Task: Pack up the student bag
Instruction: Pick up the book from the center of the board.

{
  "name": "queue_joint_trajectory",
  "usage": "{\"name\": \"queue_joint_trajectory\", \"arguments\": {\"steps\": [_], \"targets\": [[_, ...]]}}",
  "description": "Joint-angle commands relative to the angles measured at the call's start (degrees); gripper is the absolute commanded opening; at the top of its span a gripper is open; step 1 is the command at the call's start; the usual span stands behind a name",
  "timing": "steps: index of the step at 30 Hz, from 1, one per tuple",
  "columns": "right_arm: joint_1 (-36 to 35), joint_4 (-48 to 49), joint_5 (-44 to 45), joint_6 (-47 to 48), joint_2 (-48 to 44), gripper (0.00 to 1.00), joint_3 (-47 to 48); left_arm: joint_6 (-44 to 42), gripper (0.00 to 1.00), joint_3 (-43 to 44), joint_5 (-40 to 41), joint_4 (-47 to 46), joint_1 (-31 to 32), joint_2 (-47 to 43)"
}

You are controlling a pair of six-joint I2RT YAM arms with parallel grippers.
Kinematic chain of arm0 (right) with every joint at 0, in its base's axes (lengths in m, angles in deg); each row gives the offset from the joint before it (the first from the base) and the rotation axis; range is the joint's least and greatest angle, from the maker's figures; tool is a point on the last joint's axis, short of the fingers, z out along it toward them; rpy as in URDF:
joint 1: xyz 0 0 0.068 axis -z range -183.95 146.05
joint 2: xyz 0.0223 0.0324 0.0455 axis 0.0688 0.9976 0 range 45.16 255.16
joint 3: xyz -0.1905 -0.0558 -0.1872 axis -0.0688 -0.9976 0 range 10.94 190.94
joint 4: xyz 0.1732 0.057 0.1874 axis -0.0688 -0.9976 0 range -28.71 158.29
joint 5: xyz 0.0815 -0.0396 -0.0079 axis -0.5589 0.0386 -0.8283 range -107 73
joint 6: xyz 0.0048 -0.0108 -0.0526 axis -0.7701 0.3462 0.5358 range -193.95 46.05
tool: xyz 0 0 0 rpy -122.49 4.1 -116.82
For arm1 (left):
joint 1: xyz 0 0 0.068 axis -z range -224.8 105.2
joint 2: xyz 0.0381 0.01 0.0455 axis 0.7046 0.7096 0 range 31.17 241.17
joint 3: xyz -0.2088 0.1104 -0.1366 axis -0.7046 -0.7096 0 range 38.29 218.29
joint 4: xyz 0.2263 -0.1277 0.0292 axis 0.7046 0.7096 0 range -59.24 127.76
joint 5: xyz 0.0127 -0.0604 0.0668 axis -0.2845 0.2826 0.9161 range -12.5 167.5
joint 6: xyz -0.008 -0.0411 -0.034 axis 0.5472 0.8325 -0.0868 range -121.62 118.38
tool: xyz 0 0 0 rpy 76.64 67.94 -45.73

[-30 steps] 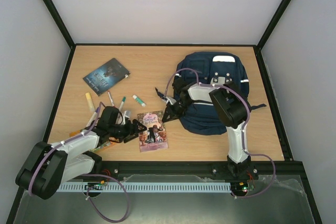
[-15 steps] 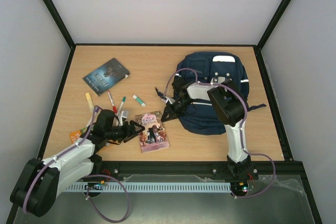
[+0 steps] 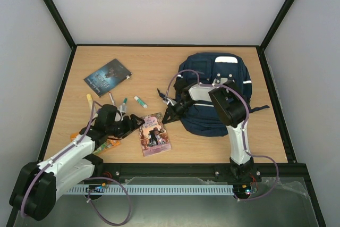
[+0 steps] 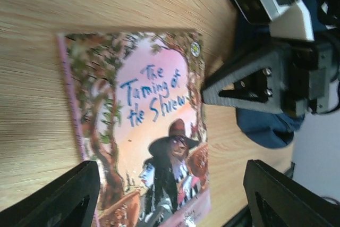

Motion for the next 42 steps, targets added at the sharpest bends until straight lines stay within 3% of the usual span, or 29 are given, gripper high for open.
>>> {"name": "queue_joint_trajectory", "arguments": {"steps": [1,9,16,19,23,30,33,35,39,42], "targets": [[-1.7,-2.5,17.9,0.5,9.0,0.09,-4.1,-1.5,0.78,2.0,8.0,10.0,0.1,1.4],[-1.8,-2.5,21.4,-1.2,9.5,0.01,-4.4,0.2,0.74,-1.3,3.2,0.3,0.2,11.8],[-2.5,-4.5,25.0,-3.3,14.0,0.01,-3.1,1.0,0.71,-2.9,-2.7,-8.9,0.2,18.3],[-2.8,-4.4,25.0,-3.2,13.9,0.01,-3.1,2.6,0.68,-3.7,-5.9,-14.7,0.3,19.3],[-2.8,-4.5,24.6,-3.0,14.0,0.01,-2.9,2.9,0.62,-2.1,-6.2,-14.2,0.3,16.5],[-2.8,-4.5,23.9,-1.9,11.7,0.01,-3.0,3.4,0.44,-0.3,-1.7,-6.6,0.3,9.0],[-2.8,-4.2,24.7,-1.6,9.9,0.01,-2.9,3.9,0.25,-1.7,-1.9,-8.8,0.3,7.7],[-2.8,-4.1,24.7,-1.4,9.1,0.01,-2.9,4.3,0.21,-2.2,-1.5,-9.3,0.3,8.1],[-2.6,-4.7,24.8,-0.4,6.9,0.01,-2.9,4.6,0.05,-2.0,-1.8,-8.9,0.3,7.0],[-1.3,-5.6,24.0,0.5,2.5,0.09,-2.6,2.7,0.02,1.4,0.5,-3.0,0.3,3.2]]}}
